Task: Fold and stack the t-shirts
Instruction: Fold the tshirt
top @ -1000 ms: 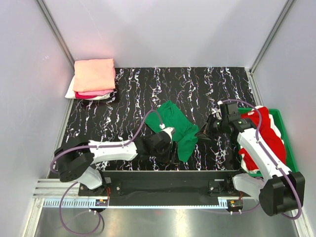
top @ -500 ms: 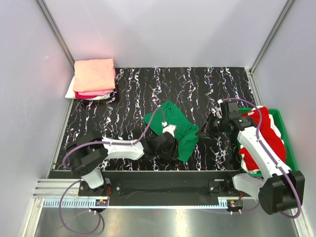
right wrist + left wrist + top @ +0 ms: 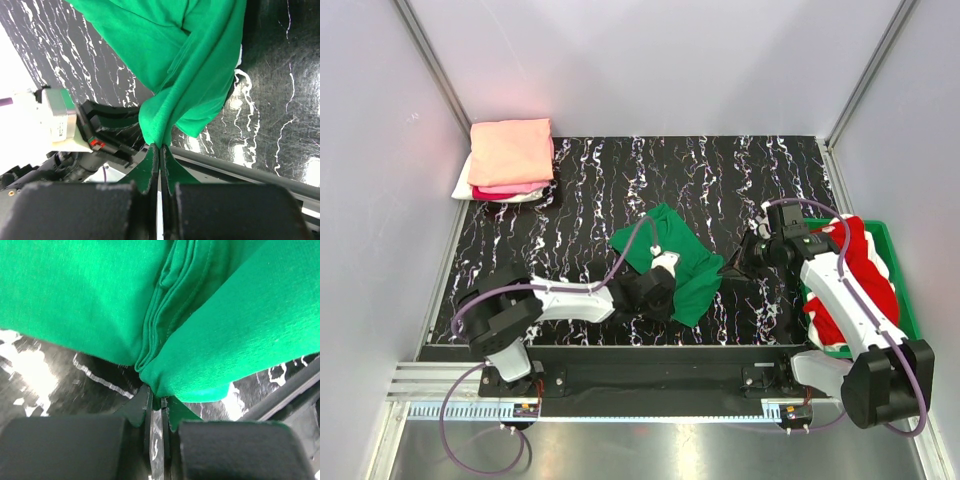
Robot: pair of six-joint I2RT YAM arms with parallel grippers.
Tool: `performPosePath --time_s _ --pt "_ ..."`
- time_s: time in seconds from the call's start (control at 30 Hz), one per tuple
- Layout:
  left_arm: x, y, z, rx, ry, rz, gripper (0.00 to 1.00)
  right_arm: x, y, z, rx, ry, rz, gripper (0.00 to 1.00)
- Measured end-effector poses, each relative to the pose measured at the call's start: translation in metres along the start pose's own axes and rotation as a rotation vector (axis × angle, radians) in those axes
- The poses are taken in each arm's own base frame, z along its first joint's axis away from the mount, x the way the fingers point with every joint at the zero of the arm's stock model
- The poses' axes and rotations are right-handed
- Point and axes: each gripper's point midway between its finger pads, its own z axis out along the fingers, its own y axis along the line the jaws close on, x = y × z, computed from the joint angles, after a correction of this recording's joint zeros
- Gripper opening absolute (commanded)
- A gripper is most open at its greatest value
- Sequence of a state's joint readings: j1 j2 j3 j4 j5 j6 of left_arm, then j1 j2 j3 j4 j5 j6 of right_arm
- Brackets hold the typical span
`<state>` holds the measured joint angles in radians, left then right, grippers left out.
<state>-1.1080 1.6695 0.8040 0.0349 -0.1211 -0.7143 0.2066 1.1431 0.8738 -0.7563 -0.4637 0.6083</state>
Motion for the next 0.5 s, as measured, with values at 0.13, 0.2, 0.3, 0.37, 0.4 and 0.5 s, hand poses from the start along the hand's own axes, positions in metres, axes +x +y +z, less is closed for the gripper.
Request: performPosePath --time_s 0.13,0.2,0.3,0.37,0.4,0.5 --pt "-0.004 0.001 -0.023 -0.005 0.009 0.025 0.00 -0.001 0.005 -0.003 -0.015 -0.004 -0.005 0.00" --pt "-0.011 -0.001 -0.043 0.002 0.003 0.050 0.00 0.000 0.008 -0.005 -0.032 -0.002 -0.002 0.00" --pt "-0.025 -0.007 -0.069 0.012 -0.006 0.093 0.00 0.003 0.015 -0.011 -0.061 -0.011 -0.002 0.00" --pt "-0.034 -0.012 -0.084 0.021 -0.011 0.127 0.00 0.006 0.021 -0.013 -0.081 -0.012 -0.003 0.00" --pt "-0.038 -0.014 -0.090 0.023 -0.013 0.143 0.00 0.009 0.024 -0.013 -0.090 -0.007 -0.007 0.00" --pt "-0.045 -0.012 -0.104 0.012 -0.004 0.181 0.00 0.016 0.030 -0.009 -0.104 0.013 -0.014 0.00"
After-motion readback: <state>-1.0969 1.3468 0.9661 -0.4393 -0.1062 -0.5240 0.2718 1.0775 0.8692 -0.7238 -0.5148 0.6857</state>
